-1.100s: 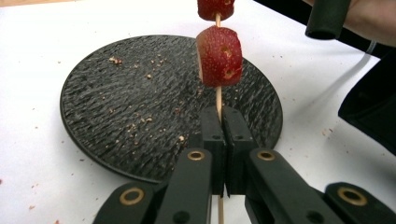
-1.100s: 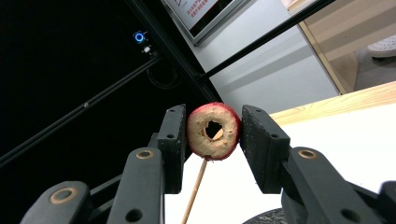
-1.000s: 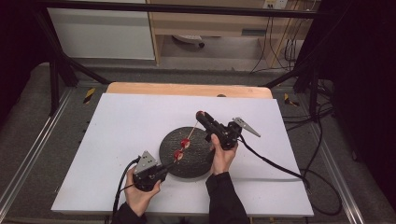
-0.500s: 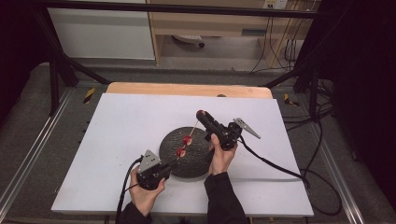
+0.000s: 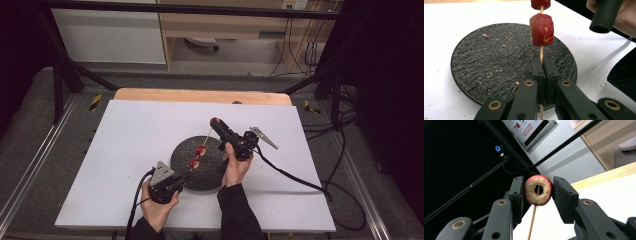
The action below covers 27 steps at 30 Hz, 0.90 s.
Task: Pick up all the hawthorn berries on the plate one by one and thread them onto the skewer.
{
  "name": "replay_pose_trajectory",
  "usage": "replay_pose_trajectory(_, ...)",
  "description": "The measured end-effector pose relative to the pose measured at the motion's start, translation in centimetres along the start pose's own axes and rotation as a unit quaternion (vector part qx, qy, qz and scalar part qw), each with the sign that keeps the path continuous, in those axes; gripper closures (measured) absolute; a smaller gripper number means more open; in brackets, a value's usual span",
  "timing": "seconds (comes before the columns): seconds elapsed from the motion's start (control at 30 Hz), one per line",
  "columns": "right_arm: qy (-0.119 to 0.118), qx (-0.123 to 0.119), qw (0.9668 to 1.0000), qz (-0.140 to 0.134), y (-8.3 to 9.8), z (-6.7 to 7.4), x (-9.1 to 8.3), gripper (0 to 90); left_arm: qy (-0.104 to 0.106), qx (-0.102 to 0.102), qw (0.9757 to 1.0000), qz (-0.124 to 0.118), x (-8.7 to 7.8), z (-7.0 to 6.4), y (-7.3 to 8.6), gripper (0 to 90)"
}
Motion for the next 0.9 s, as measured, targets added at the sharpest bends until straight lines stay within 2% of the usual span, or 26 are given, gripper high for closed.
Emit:
replay_pose_trajectory(0.23, 0.007, 0.015, 0.9999, 0.004, 1.1, -0.5, 0.3, 62.5, -0.005, -0.015, 0.9999, 0.003, 0.4, -0.5, -0.6, 88.8)
replay_pose_trajectory(0.6, 0.000, 0.003, 0.9997, 0.023, 1.9, 0.0, -0.2, 62.4, 0.002, -0.015, 0.9999, 0.003, 1.1, -0.5, -1.5, 88.8)
replay_pose_trajectory(0.9, -0.003, -0.012, 0.9991, 0.042, 2.6, 0.5, -0.6, 62.3, 0.008, -0.013, 0.9999, 0.004, 1.3, -0.5, -1.5, 88.8)
Point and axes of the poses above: each handheld gripper's, and its own axes: x roughly forward along the jaws, y roughly out of its underside, z roughly to its left, the point moved 8 cm from there along x, roughly forward along the jaws, and after that the axes turned 15 degrees about -y, right-handed, at the moved point
